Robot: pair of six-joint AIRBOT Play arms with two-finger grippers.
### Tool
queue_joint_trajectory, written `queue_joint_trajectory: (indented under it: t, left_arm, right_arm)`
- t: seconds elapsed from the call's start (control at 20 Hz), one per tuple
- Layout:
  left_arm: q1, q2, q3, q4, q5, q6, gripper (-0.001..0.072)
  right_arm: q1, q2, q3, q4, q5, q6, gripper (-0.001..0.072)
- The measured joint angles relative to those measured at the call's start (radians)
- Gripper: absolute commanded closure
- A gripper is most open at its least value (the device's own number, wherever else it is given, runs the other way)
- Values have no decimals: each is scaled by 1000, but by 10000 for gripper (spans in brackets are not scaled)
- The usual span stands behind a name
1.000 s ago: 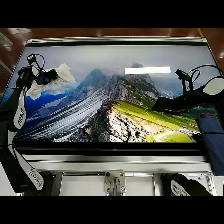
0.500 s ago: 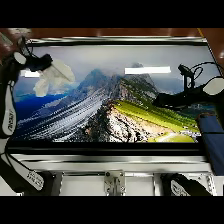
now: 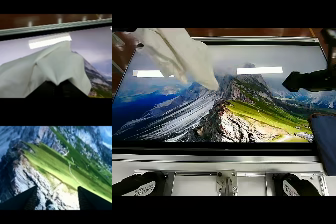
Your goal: Fold the shirts.
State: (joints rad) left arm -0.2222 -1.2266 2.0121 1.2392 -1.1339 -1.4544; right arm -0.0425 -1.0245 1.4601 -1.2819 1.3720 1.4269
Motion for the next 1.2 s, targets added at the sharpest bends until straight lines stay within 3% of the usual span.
queue_joint_trajectory:
  t: [0.15, 0.3, 0.45, 0.65, 0.7, 0.75, 0.8, 0.85, 0.9, 0.95, 1.2]
  left_arm:
    - [-149, 70, -27, -2, -104, -29, 671]
    - [-305, 89, -151, -1, -114, -55, 671]
    - [-448, 68, -354, 3, -37, -112, 671]
    - [-606, -4, -641, -1, 136, -231, 667]
    - [-632, -31, -696, -2, 177, -269, 496]
    - [-650, -63, -741, -6, 201, -307, 53]
    - [-656, -91, -767, -10, 220, -335, -6]
    - [-650, -118, -780, -21, 233, -359, -13]
    - [-632, -138, -780, -32, 230, -368, -12]
    - [-601, -150, -769, -39, 212, -369, -12]
    - [-304, -130, -659, -55, -15, -227, 1]
  right_arm:
    - [0, 60, 35, 7, 86, 15, 106]
    - [0, 85, 24, 39, 208, 38, 107]
    - [0, 94, -35, 56, 260, 62, 106]
    - [8, 98, -195, 64, 228, 74, 106]
    - [18, 98, -243, 64, 206, 77, 107]
    - [28, 98, -292, 67, 175, 77, 106]
    - [41, 98, -344, 67, 142, 78, 106]
    - [51, 98, -389, 68, 109, 79, 103]
    - [58, 99, -421, 68, 85, 79, 37]
    - [59, 99, -444, 68, 61, 79, 36]
    - [-57, 100, -468, 53, 105, 15, 37]
